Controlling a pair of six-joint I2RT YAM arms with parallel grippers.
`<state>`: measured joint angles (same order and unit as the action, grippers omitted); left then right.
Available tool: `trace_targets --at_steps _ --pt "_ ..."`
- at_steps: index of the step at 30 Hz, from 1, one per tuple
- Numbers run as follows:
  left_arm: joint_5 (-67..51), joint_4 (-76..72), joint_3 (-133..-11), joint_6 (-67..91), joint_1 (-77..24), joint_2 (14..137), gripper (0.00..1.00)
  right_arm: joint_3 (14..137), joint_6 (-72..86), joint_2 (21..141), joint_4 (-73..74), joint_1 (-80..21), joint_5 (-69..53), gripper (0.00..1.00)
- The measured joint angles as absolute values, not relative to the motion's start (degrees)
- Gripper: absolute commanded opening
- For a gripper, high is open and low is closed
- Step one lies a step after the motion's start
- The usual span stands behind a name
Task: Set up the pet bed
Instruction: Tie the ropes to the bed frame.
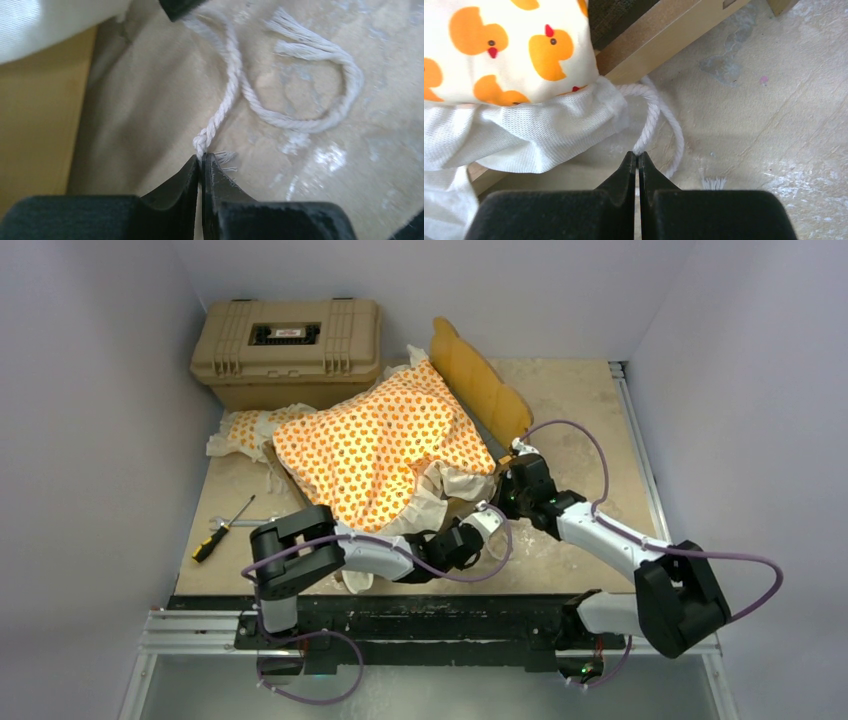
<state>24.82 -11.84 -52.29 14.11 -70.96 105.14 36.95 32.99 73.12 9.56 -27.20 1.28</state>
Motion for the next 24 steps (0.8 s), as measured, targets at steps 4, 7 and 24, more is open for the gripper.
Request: trace_targets --at_steps 4,7,24 --pt "28.4 -14.4 -52.8 12.3 -69.7 106.8 0.07 36.9 33.3 72.3 9.6 -27.1 0.4 0.0" --pt "29.2 -18.6 -53.7 10.9 -68.1 108.6 0.07 36.9 33.5 71.6 9.5 -26.9 0.3 0.0" --pt "30.9 -35.9 -54.9 10.4 -66.0 115.2 0.44 34.2 34.7 69.2 9.9 -25.9 -2.6 0.0"
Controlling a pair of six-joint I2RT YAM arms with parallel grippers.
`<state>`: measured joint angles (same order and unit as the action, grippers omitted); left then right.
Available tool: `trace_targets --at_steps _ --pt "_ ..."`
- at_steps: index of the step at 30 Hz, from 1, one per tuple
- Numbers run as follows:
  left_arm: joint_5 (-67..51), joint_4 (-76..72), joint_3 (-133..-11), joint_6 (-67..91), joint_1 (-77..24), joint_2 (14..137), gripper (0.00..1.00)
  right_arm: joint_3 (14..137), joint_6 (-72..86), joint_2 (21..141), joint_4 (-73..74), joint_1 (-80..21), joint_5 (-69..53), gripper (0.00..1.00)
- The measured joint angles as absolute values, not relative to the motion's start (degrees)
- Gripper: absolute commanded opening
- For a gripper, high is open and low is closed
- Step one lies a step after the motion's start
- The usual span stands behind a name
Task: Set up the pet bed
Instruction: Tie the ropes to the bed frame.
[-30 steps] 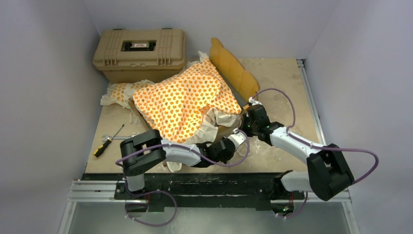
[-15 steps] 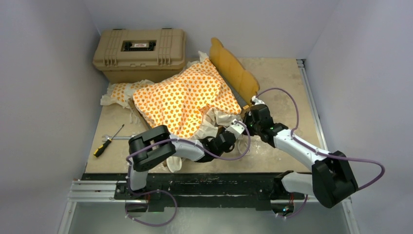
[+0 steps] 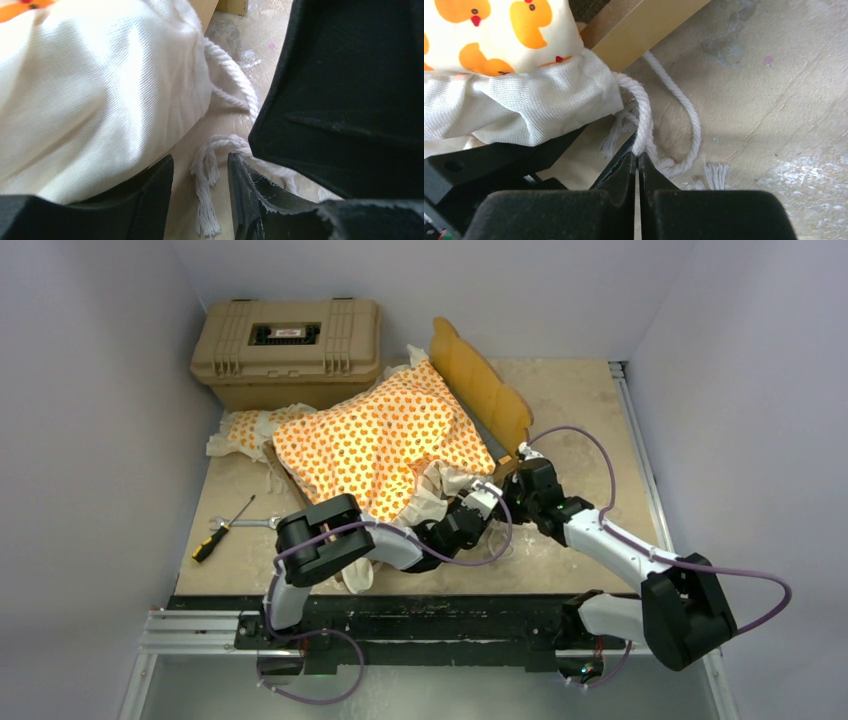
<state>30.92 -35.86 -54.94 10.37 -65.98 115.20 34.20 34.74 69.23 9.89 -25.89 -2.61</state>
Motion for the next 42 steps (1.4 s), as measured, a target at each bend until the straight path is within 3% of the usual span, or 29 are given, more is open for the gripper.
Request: trace_targets --at_steps 7,14,21,27,30,35,42 --pt "29.7 -26.9 -53.6 14.4 -66.4 105.6 0.44 34.2 35.0 69.2 9.2 -26.2 -3.7 0.0" --pt "26.3 -13.2 -56.2 22.5 -66.4 99.1 0.38 34.2 35.0 69.2 9.0 -26.2 -4.1 0.0" --pt "23.7 -3.0 -54.5 31.2 -64.7 95.5 0.43 34.2 34.5 70.7 7.8 -26.2 -6.3 0.0" --pt "20.1 -1.1 -55.9 35.7 -63.5 96.2 0.36 34.2 34.0 73.3 7.3 -26.2 -8.4 0.0" --pt "18.4 0.5 -57.6 38.7 -63.1 98.9 0.42 34.2 33.9 73.5 7.3 -26.2 -8.5 0.0" --pt "15.9 2.3 -60.4 45.5 -62.3 101.9 0.42 34.3 34.1 73.2 7.3 -26.2 -8.1 0.0" --pt "15.5 -5.3 -58.3 56.7 -62.0 102.6 0.47 34.2 34.3 72.0 7.3 -26.2 -7.2 0.0"
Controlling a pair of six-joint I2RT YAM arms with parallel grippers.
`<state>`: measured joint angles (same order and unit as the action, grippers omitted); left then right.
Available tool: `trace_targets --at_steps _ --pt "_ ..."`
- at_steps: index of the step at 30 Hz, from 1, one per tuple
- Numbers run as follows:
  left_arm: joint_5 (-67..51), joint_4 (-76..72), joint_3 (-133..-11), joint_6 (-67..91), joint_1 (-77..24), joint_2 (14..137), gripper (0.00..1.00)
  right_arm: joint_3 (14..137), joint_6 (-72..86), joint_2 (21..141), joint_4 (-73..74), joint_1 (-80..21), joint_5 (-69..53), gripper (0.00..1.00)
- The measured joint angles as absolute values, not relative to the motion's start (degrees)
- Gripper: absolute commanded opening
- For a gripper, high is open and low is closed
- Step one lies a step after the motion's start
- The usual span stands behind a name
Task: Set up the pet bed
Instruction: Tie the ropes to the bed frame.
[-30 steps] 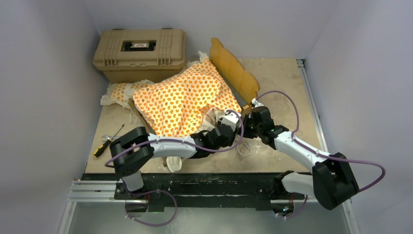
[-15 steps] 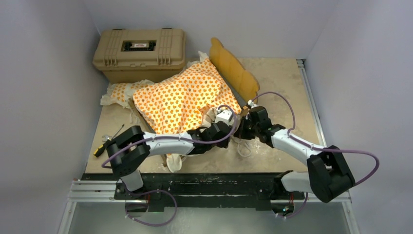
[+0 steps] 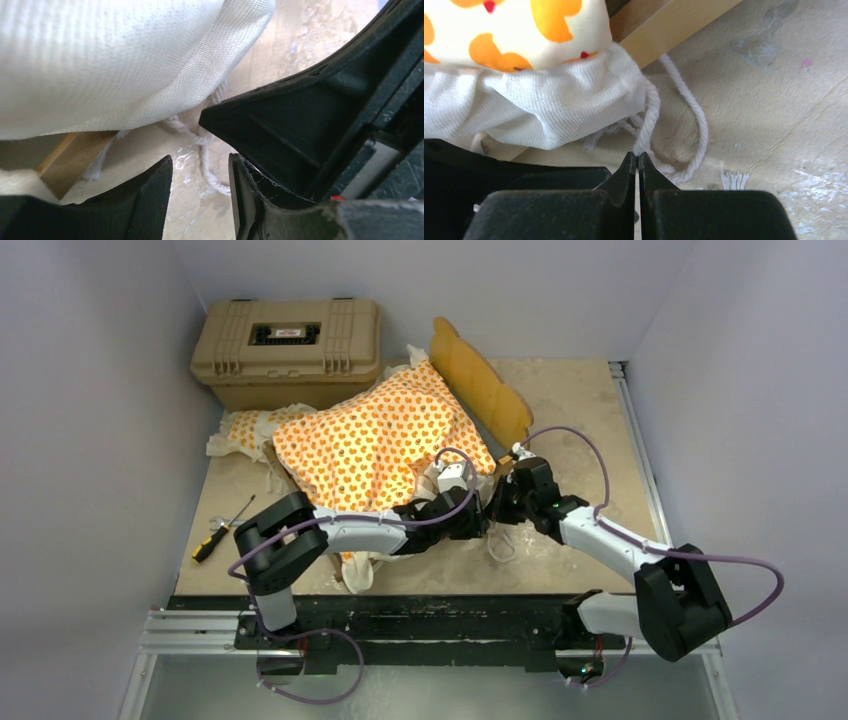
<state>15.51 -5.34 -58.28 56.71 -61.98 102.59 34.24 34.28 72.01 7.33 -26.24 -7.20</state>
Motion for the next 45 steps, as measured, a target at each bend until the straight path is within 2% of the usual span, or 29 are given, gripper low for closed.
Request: trace_targets --at_steps 3,11,20,25,30,36,45 --pt "15.9 -9.8 -56.4 59.4 -62.4 102.6 0.51 34.2 34.3 71.7 7.2 -26.1 -6.6 0.0" --pt "18.5 -14.8 -53.3 65.1 -63.0 101.1 0.51 34.2 34.5 70.5 6.4 -25.9 -5.1 0.0" --pt "24.6 -9.8 -49.5 69.5 -62.8 94.4 0.43 34.2 34.5 70.0 6.7 -26.1 -5.1 0.0" --pt "24.4 -9.8 -53.2 69.6 -62.9 99.4 0.34 34.2 34.5 70.0 6.8 -26.1 -5.1 0.0" --pt "24.5 -10.4 -58.4 69.3 -63.7 105.6 0.33 34.2 34.5 69.5 6.9 -25.9 -4.6 0.0" --pt "26.0 -9.7 -59.1 68.9 -64.2 106.6 0.28 33.5 34.5 68.7 6.9 -25.9 -4.6 0.0" --pt "30.7 -3.6 -57.0 64.9 -63.7 100.4 0.31 33.2 33.8 68.2 8.0 -25.9 -5.8 0.0"
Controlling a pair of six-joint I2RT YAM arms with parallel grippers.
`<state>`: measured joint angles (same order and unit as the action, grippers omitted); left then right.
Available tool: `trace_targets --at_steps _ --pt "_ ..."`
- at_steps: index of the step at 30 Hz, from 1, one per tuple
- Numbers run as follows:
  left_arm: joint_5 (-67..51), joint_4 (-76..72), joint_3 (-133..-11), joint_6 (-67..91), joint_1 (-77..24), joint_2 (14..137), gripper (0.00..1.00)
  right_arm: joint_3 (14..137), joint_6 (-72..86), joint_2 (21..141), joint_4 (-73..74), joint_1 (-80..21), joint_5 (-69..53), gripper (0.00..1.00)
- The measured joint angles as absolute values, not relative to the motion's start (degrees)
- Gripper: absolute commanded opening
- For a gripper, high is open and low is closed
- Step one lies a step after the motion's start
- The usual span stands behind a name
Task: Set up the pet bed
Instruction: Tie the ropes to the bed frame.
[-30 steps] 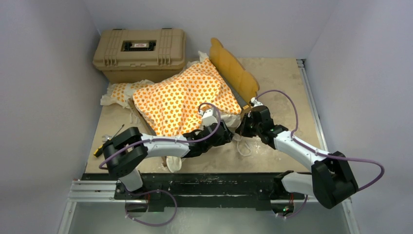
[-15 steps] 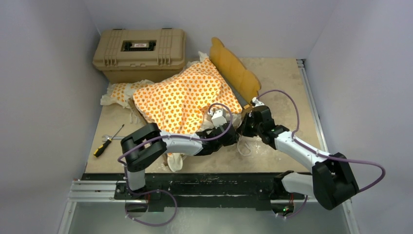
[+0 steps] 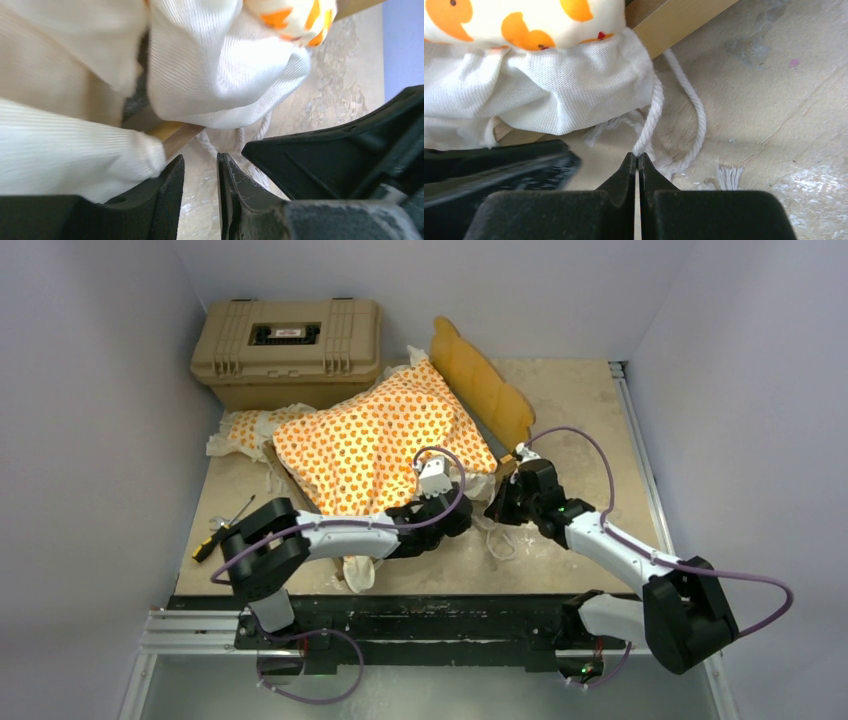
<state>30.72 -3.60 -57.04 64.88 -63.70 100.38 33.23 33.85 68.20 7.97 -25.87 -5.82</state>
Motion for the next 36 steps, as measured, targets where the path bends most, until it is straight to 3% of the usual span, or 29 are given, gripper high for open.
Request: trace_targets --at_steps 13,18,21,36 --pt "34.8 -2.3 -53.7 58.8 -63.9 92.2 0.32 34.2 27.7 75.8 7.7 -25.9 -14.5 0.0" --pt "35.1 -2.6 -52.8 57.3 -64.1 90.7 0.32 35.4 25.9 79.1 7.0 -25.9 -16.2 0.05" --pt "35.1 -2.9 -52.6 56.9 -64.1 90.5 0.32 36.5 25.0 80.5 6.8 -25.9 -16.5 0.13" --pt "35.0 -3.2 -52.6 54.5 -64.2 90.5 0.33 36.8 24.1 84.4 5.5 -25.9 -16.6 0.16"
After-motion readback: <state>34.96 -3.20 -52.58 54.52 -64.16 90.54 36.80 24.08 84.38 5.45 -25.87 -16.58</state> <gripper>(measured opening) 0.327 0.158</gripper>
